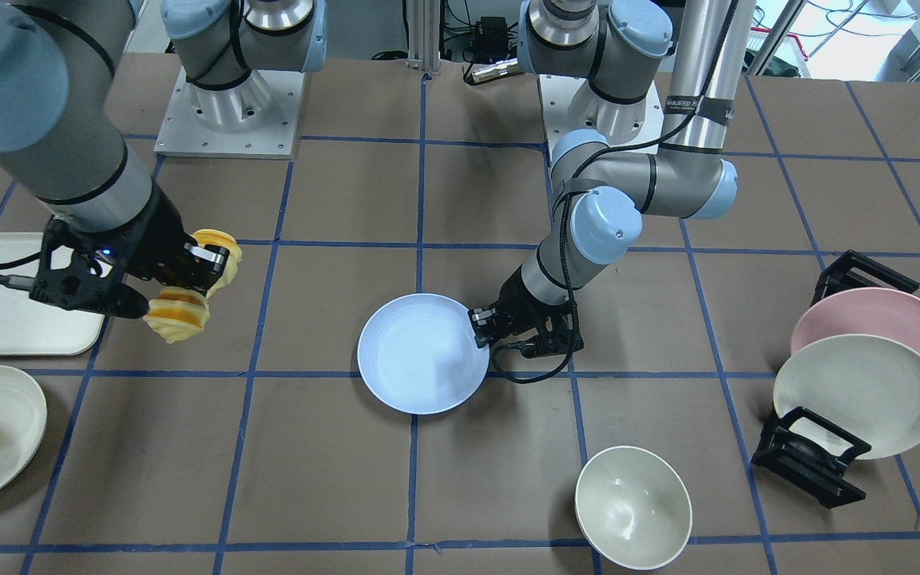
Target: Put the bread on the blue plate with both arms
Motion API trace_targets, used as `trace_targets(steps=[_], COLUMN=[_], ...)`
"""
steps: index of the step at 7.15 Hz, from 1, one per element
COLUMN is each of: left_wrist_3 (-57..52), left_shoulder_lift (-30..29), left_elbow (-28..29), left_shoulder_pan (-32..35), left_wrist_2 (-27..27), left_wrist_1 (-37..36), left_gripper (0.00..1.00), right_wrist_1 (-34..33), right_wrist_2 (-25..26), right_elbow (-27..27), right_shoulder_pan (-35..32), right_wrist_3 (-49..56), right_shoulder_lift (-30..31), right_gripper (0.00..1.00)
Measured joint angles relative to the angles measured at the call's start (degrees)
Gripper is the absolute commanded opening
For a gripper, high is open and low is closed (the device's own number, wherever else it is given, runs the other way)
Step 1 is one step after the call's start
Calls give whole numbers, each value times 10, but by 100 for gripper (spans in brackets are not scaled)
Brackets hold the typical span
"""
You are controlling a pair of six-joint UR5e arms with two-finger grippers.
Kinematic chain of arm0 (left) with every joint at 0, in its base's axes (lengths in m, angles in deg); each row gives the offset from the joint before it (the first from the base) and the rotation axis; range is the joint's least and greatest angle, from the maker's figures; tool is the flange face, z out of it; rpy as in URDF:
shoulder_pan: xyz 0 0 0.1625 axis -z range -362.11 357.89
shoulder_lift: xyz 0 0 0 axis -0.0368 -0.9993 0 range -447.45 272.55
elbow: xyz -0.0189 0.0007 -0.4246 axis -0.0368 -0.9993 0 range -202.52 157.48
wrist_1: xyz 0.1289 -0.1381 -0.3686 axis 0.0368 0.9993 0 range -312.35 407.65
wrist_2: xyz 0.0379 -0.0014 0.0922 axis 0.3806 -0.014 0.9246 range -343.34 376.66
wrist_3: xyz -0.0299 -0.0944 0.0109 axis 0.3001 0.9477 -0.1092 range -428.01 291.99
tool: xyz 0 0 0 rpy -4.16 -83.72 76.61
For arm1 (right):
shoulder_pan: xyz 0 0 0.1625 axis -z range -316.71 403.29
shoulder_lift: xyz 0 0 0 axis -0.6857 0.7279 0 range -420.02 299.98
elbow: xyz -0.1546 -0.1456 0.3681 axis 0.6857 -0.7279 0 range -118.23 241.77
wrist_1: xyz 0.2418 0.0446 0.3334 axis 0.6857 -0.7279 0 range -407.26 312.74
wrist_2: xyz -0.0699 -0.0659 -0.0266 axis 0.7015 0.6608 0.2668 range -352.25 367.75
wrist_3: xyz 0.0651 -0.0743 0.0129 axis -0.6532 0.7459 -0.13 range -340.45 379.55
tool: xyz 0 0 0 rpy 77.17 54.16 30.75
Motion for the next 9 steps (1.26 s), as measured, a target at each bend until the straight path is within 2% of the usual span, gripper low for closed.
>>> trace_targets(steps=[2, 4, 6, 8, 9], left_wrist_3=[24, -6, -91, -157, -180], left_shoulder_lift=[18, 62, 102, 128, 142], left_elbow=[10, 50, 149, 273, 305], left_shoulder_pan=[0, -5, -7, -9, -11], left_wrist_2=[25, 121, 195, 215, 216], left_wrist_1=[-1, 63, 235, 437, 489], left_gripper=[100, 100, 100, 100, 100], right_wrist_1=[-50, -103, -150, -173, -177], right_wrist_2=[-17, -20, -20, -19, -20], right_elbow=[1, 2, 2, 4, 5], right_shoulder_pan=[-48, -98, -146, -187, -205], right_wrist_3=[-73, -131, -161, -166, -166], right_shoulder_lift=[-29, -64, -100, -133, -150], right_gripper=[0, 0, 0, 0, 0])
